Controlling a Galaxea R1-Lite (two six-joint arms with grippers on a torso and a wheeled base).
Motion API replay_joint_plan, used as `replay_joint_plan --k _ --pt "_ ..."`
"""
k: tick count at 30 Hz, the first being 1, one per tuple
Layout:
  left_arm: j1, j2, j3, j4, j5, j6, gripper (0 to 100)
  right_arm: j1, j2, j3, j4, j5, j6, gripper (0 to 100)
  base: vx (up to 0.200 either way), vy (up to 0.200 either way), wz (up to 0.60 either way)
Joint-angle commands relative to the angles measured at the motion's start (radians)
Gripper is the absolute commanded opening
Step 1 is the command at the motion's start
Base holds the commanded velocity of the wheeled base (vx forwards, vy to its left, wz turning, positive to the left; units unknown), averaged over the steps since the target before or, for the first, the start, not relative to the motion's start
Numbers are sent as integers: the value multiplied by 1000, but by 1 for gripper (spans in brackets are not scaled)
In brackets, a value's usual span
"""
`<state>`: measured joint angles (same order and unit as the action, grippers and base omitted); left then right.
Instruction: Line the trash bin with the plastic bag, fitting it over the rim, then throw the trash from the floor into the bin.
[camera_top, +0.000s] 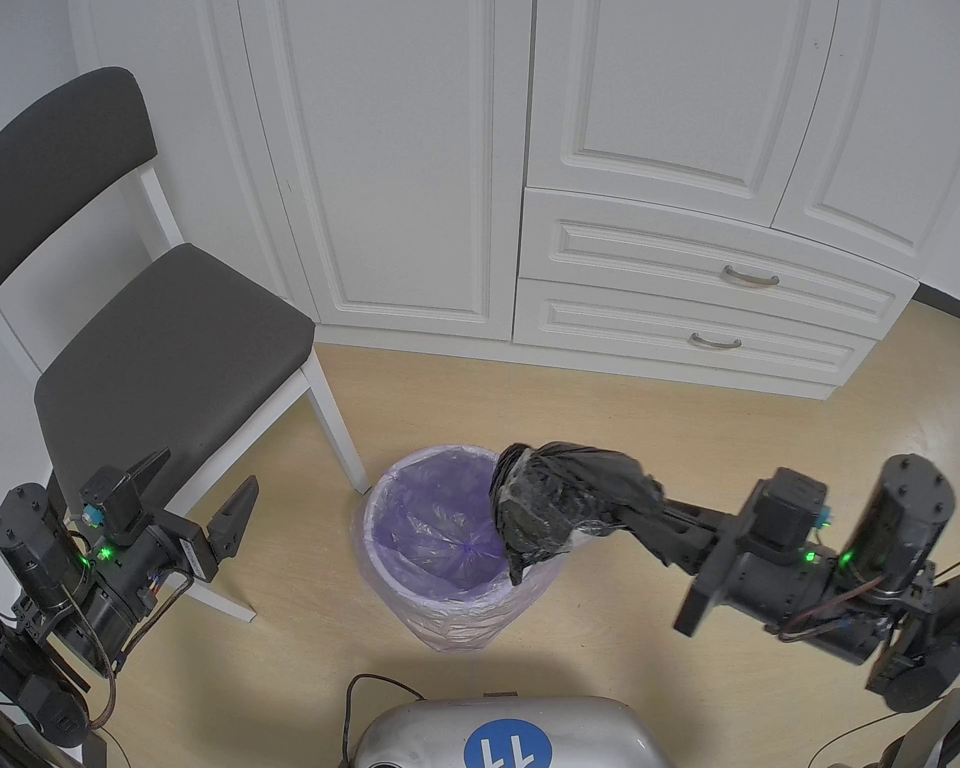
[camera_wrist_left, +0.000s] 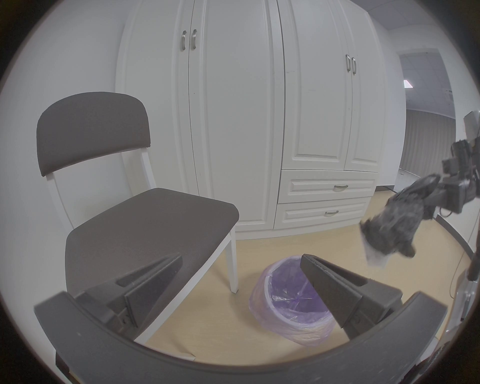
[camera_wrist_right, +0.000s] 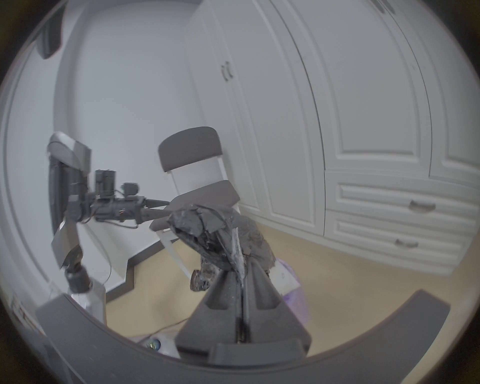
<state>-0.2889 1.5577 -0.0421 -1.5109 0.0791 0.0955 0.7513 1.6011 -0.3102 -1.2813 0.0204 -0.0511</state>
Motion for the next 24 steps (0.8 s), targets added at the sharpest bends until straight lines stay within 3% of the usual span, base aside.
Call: replay_joint_plan --k 1,3,13,24 --pt "4 -13 -13 0 1 1 100 102 543 -185 -290 -205 283 0 0 0 0" --pt "4 -8 -15 0 1 1 100 105 623 -294 -290 -240 396 0 0 0 0" --pt "20 4 -35 1 1 1 100 85 775 -506 -290 -254 605 0 0 0 0" --pt "25 18 -38 1 -1 1 100 65 853 -566 -290 -244 629 0 0 0 0"
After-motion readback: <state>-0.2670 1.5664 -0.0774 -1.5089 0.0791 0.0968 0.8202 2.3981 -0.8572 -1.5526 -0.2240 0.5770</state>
